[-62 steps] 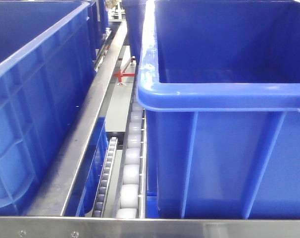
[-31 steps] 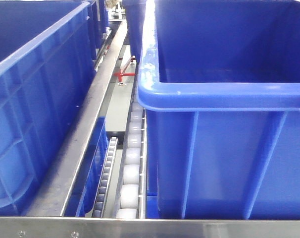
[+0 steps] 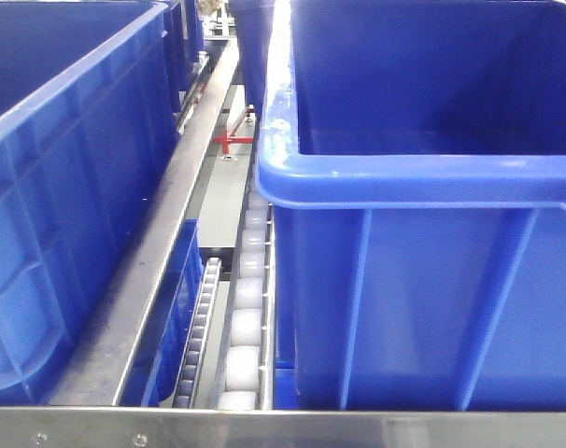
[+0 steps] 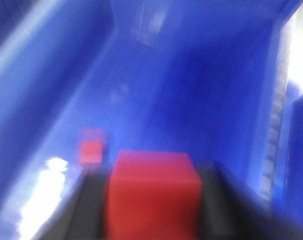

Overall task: Pick red cube and place on left shelf
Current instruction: 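Move the right gripper with the red cube over a blue bin, then lower the red cube into the blue bin and open the right gripper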

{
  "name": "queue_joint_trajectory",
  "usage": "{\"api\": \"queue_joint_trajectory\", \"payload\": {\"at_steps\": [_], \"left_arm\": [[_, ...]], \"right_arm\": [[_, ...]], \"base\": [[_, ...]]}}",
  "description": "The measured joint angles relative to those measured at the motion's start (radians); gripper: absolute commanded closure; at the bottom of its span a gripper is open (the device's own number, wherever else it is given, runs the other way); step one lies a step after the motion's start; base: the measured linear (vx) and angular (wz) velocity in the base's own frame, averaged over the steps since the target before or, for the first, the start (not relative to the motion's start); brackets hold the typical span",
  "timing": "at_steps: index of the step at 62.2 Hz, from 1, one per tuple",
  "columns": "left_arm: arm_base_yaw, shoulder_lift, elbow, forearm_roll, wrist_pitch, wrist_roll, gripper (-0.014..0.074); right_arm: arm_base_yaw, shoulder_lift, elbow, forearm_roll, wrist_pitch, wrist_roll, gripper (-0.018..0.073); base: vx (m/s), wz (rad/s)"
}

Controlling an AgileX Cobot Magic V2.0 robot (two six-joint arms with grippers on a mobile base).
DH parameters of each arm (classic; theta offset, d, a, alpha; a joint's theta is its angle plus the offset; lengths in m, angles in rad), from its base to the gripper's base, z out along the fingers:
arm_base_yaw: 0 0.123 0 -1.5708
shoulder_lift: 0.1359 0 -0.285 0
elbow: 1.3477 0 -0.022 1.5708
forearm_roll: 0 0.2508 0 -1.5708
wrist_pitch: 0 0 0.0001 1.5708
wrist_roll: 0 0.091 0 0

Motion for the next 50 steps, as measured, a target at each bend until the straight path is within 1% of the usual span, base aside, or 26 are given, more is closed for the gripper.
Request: {"api": "queue_joint_trajectory", "payload": {"at_steps": [4,8,15,20,32,41,50], "left_arm": [[0.000,0.000,0.000,0.000,0.000,0.000,0.0495],[0.000,0.000,0.000,0.000,0.000,0.000,0.0495],[0.000,0.000,0.000,0.000,0.000,0.000,0.0495],[0.000,0.000,0.000,0.000,0.000,0.000,0.0495],[0.000,0.000,0.000,0.000,0.000,0.000,0.0495],[0.000,0.000,0.000,0.000,0.000,0.000,0.0495],[0.000,0.000,0.000,0.000,0.000,0.000,0.0495]], "right_arm": [[0.000,0.134,-0.081,-0.022,0.017,-0.001,0.0501],[-0.002,0.251,-0.127,-0.045,0.017,-0.003,0.0501],[-0.002,0.435,-0.139,-0.034,0.013,-0.005,0.0501],[-0.002,0.511,-0.139,-0.029,0.011,-0.005,0.0501],[-0.016,0.587,-0.139,-0.025,-0.076,-0.005,0.0501],[-0.075,0.614,-0.119,-0.024,-0.117,-0.005,0.0501],[-0.161,0.623,-0.053,-0.013,-0.146,-0.005,0.0501]], "base": [[0.00,0.00],[0.00,0.00],[0.00,0.00],[0.00,0.00],[0.00,0.00],[0.00,0.00],[0.00,0.00]]}}
